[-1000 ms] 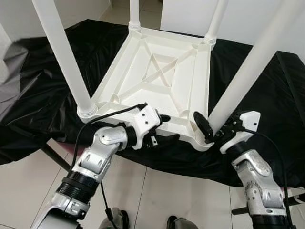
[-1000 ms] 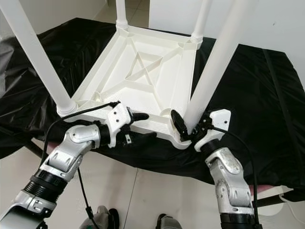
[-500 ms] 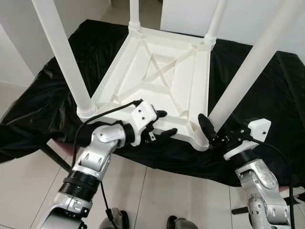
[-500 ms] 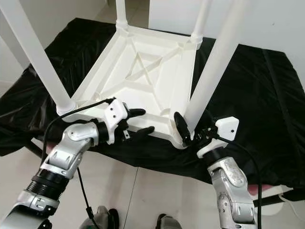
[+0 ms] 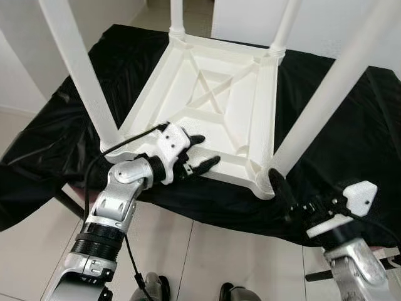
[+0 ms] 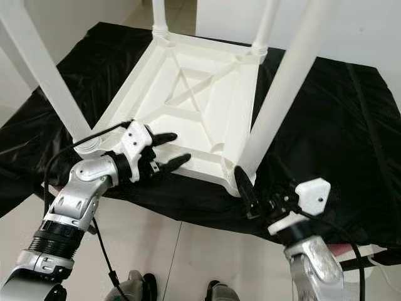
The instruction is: Building children table
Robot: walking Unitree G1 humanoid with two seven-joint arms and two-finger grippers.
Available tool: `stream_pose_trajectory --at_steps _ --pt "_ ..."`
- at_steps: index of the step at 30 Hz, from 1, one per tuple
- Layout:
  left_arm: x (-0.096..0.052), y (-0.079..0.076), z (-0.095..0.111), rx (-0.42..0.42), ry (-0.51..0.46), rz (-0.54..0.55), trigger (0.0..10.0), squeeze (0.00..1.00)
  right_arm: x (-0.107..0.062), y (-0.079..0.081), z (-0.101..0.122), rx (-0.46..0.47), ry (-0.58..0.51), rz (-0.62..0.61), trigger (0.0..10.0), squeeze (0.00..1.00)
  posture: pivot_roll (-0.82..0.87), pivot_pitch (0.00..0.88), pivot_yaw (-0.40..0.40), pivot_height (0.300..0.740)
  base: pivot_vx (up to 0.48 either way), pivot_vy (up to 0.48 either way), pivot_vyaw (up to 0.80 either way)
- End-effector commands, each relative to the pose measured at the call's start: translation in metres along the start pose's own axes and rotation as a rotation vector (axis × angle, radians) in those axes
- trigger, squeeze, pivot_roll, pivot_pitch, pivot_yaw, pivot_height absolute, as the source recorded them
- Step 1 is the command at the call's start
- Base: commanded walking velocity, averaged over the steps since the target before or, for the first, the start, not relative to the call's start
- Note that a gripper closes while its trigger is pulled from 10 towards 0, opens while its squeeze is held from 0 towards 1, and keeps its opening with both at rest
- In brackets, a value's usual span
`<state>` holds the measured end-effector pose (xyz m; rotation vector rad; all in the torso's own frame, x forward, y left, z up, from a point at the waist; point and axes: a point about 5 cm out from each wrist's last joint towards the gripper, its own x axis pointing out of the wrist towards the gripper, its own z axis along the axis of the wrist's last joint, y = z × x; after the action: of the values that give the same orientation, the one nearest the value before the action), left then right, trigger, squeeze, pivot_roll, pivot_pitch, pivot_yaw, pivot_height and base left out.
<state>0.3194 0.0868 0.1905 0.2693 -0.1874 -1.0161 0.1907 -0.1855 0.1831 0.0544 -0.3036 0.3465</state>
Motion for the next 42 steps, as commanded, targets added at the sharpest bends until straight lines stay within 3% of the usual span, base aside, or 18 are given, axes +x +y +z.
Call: stream_pose_trajectory --at_steps 1,17,42 --pt "-0.0006 0.0078 -0.0042 -0.018 0.010 0.151 10.0 0.00 -0.0030 0.0024 0.0027 -0.005 -0.009 -0.009 10.0 0.00 -0.04 0.180 0.027 0.740 0.000 0.000 0.00" --pt "0.0015 0.0093 -0.0049 -0.045 -0.003 0.163 10.0 0.00 -0.0051 0.0083 0.0042 -0.011 0.017 0.018 10.0 0.00 -0.04 0.182 0.017 0.740 0.000 0.000 -0.03" --pt "0.0016 0.0109 -0.0032 -0.046 -0.009 0.169 10.0 0.00 -0.0016 0.0106 0.0028 -0.017 0.045 0.061 10.0 0.00 -0.03 0.179 0.009 0.740 0.000 0.000 -0.72"
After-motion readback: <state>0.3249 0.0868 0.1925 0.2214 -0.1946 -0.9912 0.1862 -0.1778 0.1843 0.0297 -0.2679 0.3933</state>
